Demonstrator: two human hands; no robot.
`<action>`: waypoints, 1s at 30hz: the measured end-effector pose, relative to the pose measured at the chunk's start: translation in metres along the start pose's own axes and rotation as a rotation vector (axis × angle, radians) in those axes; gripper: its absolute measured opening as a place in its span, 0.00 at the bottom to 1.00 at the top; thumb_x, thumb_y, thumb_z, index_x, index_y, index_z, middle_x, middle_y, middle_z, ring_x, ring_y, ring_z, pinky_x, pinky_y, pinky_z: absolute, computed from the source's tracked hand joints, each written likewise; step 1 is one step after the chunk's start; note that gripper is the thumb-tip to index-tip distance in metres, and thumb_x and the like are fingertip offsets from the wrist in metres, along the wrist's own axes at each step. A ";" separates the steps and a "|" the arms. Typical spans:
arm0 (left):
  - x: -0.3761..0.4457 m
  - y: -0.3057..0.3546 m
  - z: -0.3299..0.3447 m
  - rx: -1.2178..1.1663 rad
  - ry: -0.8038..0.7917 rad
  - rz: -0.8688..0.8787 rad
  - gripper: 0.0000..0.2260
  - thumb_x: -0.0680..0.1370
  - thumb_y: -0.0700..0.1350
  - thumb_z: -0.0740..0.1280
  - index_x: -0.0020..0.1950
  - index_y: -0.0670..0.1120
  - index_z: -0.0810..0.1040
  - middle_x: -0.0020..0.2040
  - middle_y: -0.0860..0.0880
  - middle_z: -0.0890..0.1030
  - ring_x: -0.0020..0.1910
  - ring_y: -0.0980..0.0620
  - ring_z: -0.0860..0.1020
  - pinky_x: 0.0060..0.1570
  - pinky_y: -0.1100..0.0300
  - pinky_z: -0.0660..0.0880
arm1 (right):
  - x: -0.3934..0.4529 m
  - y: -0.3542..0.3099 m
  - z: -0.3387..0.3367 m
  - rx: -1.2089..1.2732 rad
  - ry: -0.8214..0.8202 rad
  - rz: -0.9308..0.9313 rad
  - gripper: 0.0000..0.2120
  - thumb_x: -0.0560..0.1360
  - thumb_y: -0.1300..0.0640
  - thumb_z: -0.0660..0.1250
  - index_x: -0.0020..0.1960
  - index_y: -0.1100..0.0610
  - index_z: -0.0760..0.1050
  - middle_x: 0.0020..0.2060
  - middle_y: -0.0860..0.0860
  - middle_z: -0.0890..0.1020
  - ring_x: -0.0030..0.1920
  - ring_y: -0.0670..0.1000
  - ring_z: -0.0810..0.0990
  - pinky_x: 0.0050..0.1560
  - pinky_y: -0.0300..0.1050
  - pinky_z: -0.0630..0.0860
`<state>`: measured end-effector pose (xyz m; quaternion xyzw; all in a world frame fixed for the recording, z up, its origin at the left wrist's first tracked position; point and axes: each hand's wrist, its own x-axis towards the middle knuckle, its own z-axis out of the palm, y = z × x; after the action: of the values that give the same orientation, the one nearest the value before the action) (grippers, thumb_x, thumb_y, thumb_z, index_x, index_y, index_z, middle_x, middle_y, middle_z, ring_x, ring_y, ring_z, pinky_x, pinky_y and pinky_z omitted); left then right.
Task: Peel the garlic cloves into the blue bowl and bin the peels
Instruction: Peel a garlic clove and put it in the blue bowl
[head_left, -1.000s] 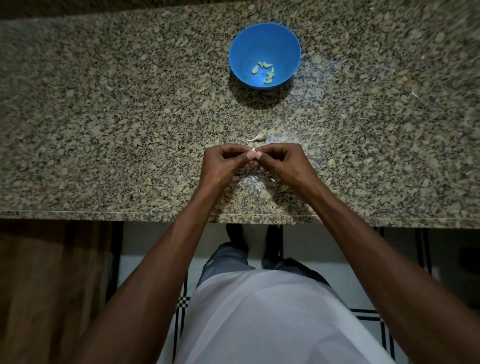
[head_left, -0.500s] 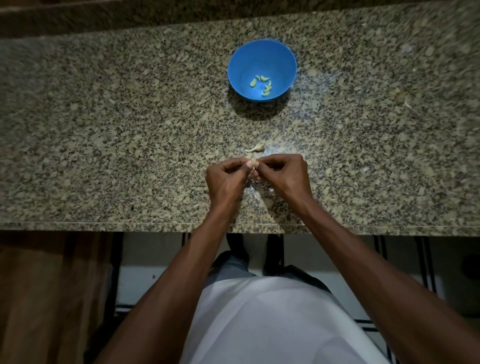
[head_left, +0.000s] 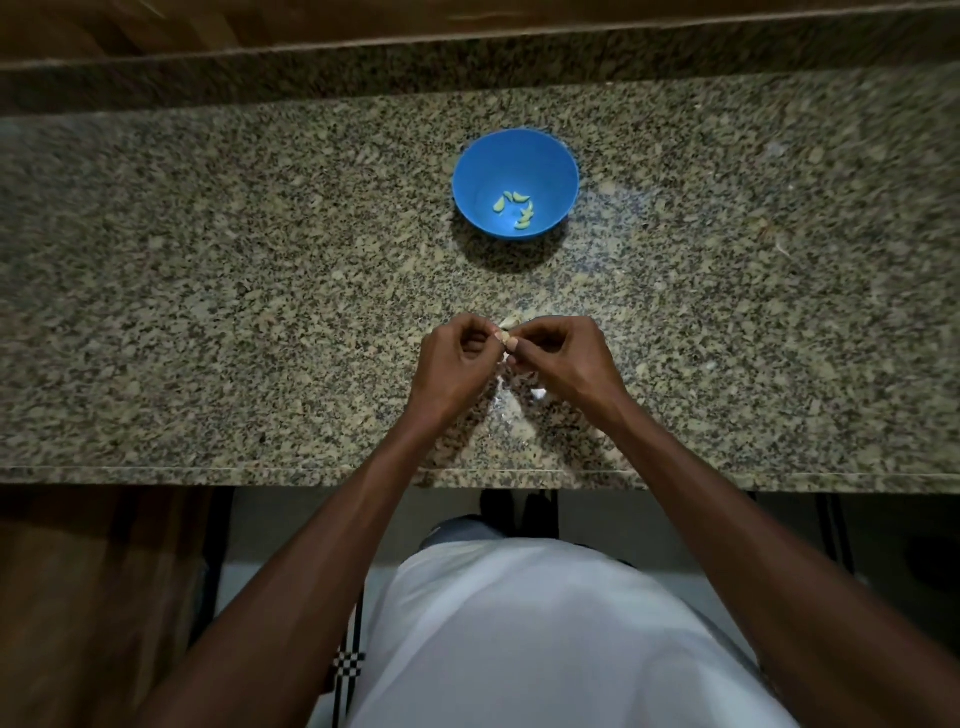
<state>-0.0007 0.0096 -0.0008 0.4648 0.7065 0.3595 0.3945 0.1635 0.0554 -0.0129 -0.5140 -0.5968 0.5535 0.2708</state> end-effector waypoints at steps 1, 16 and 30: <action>0.003 0.000 -0.001 -0.005 0.000 0.004 0.08 0.80 0.46 0.73 0.53 0.41 0.82 0.46 0.47 0.86 0.47 0.52 0.85 0.47 0.59 0.82 | 0.002 -0.001 0.000 -0.001 0.000 0.004 0.05 0.77 0.56 0.76 0.50 0.57 0.87 0.38 0.50 0.89 0.40 0.50 0.89 0.44 0.49 0.86; 0.023 -0.026 -0.013 -0.065 -0.119 -0.085 0.07 0.78 0.44 0.74 0.52 0.42 0.82 0.45 0.48 0.85 0.46 0.51 0.85 0.47 0.53 0.84 | 0.007 0.000 0.022 -0.094 0.017 0.061 0.04 0.78 0.57 0.74 0.52 0.53 0.86 0.40 0.48 0.88 0.41 0.46 0.88 0.50 0.54 0.86; 0.009 -0.035 -0.012 -0.423 -0.022 -0.349 0.07 0.79 0.41 0.70 0.51 0.37 0.79 0.45 0.41 0.87 0.42 0.47 0.83 0.46 0.51 0.81 | -0.002 0.008 0.029 0.304 0.111 0.219 0.07 0.78 0.64 0.74 0.56 0.63 0.82 0.49 0.62 0.87 0.51 0.62 0.88 0.54 0.60 0.85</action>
<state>-0.0265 0.0052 -0.0284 0.2473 0.6807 0.4205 0.5465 0.1410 0.0414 -0.0274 -0.5588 -0.4310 0.6341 0.3161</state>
